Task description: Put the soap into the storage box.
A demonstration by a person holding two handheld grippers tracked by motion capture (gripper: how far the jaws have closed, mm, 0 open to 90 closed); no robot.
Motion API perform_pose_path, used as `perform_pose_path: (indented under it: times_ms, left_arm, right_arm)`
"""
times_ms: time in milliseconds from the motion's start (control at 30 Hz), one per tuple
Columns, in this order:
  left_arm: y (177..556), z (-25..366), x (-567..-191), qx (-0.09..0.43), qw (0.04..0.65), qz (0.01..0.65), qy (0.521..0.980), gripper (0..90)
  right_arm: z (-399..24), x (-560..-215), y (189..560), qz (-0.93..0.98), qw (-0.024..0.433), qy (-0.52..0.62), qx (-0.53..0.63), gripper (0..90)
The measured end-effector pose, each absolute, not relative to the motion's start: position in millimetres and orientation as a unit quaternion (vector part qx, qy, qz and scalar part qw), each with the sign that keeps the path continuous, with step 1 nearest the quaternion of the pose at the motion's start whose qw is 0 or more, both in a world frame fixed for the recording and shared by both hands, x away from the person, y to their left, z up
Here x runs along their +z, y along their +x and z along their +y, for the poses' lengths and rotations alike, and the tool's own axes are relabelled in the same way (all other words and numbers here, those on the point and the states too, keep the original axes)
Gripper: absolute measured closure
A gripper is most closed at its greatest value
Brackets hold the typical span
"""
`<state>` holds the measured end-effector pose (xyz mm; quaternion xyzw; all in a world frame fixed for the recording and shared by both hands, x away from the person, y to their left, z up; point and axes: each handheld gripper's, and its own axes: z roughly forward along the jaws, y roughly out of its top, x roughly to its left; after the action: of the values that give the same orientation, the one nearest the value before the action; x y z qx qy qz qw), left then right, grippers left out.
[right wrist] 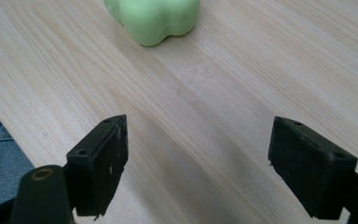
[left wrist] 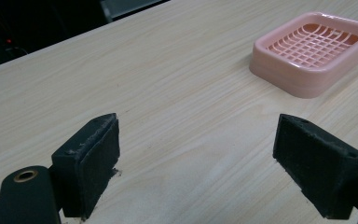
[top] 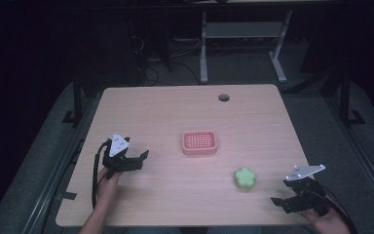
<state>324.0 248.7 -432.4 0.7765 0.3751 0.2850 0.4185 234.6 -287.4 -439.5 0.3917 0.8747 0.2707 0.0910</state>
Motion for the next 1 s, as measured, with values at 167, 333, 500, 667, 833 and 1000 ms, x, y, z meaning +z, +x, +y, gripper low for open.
perform_pose_path:
  times_ms: [167,333,500,667,833,1000]
  left_arm:
    - [324.4,249.0,-432.5,0.285,0.419,0.377,0.775,14.3]
    - [324.1,248.6,-431.9,0.287,0.419,0.374,0.776,14.3]
    - [324.7,249.0,-432.2,0.284,0.421,0.377,0.774,14.3]
    - [324.8,248.8,-432.3,0.285,0.420,0.375,0.776,14.3]
    - [324.9,249.4,-431.9,0.286,0.421,0.375,0.775,14.3]
    - [325.3,250.1,-431.6,0.285,0.420,0.376,0.775,14.3]
  right_arm:
    - [-283.3,-434.9,237.0,0.878,0.086,0.386,0.270,18.9]
    - [-277.3,-429.4,240.8,0.883,0.079,0.382,0.263,18.3]
    - [-269.3,-424.0,246.3,0.888,0.080,0.372,0.260,17.5]
    - [-256.7,-420.4,253.4,0.893,0.071,0.363,0.257,16.6]
    - [-240.4,-417.3,262.8,0.904,0.066,0.348,0.241,16.3]
    - [-229.9,-414.5,270.1,0.909,0.062,0.340,0.235,15.5]
